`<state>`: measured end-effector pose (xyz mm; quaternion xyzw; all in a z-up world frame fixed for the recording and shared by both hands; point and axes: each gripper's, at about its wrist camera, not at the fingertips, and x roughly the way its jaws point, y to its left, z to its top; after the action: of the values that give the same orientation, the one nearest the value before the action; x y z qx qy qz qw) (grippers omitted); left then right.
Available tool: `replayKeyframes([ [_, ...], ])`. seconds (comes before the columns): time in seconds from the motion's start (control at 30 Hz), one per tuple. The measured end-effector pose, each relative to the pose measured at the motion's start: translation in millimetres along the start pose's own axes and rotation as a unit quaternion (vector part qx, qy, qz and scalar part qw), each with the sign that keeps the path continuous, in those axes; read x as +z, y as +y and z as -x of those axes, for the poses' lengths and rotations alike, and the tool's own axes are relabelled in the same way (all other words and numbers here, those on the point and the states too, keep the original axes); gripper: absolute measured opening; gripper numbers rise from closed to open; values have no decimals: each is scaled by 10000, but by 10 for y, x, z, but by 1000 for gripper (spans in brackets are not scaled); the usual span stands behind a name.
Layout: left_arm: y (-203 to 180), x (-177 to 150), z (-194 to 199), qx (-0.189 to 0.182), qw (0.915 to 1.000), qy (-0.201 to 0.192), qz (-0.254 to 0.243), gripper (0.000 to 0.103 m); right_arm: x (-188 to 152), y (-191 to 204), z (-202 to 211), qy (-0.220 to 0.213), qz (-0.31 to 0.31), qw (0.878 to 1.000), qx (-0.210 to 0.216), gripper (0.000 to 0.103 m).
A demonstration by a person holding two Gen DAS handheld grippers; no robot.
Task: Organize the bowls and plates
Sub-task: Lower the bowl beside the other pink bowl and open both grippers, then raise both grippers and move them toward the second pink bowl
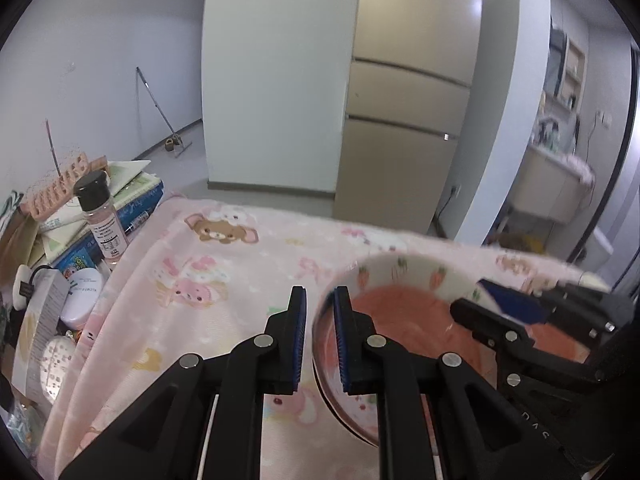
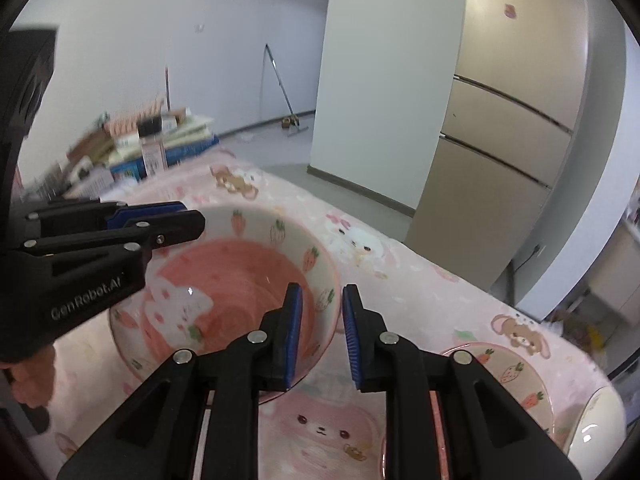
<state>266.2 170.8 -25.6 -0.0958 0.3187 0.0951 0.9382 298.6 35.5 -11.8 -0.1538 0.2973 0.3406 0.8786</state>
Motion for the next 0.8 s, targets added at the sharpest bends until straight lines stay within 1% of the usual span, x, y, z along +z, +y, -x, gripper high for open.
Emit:
replayKeyframes([
  [0.07, 45, 24, 33, -70, 9999, -43, 137, 14, 16, -21, 35, -70, -106, 9999, 31, 29],
  [0.1, 53, 30, 41, -88, 9998, -41, 171, 15, 22, -31, 50, -85, -149, 9998, 52, 32],
  [0.2, 54, 77, 106, 28, 9997, -34, 230, 15, 44, -65, 106, -145, -288, 9994, 131, 51],
  [0.23, 49, 105, 157, 38, 9997, -94, 220, 17, 57, -75, 144, -189, -320, 9992, 153, 66],
  [0.27, 45, 123, 200, 9, 9997, -130, 209, 20, 74, -79, 193, -266, -336, 9989, 174, 83],
  [0.3, 47, 151, 251, -25, 9996, -172, 211, 36, 97, -85, 260, -365, -339, 9986, 198, 91],
  [0.33, 53, 185, 312, -10, 9994, -244, 239, 77, 123, -97, 341, -480, -348, 9981, 193, 101],
  [0.37, 61, 218, 376, 80, 9990, -347, 270, 98, 148, -119, 417, -581, -375, 9974, 178, 103],
  [0.4, 64, 236, 458, 153, 9979, -549, 296, 103, 176, -146, 487, -658, -424, 9968, 175, 103],
  [0.43, 53, 260, 551, 182, 9966, -756, 257, 103, 205, -181, 551, -729, -503, 9959, 179, 103],
  [0.53, -9, 332, 720, 153, 9957, -904, 110, 103, 296, -322, 792, -1019, -731, 9920, 123, 103],
  [0.6, -63, 369, 884, 125, 9936, -1122, 48, 103, 356, -383, 960, -1129, -815, 9903, 22, 103],
  [0.7, -168, 434, 1163, -51, 9906, -1361, -97, 103, 442, -439, 1327, -1410, -838, 9863, -156, 103],
  [0.8, -250, 503, 1450, -243, 9875, -1537, -252, 103, 518, -458, 1798, -1747, -875, 9799, -405, 103],
])
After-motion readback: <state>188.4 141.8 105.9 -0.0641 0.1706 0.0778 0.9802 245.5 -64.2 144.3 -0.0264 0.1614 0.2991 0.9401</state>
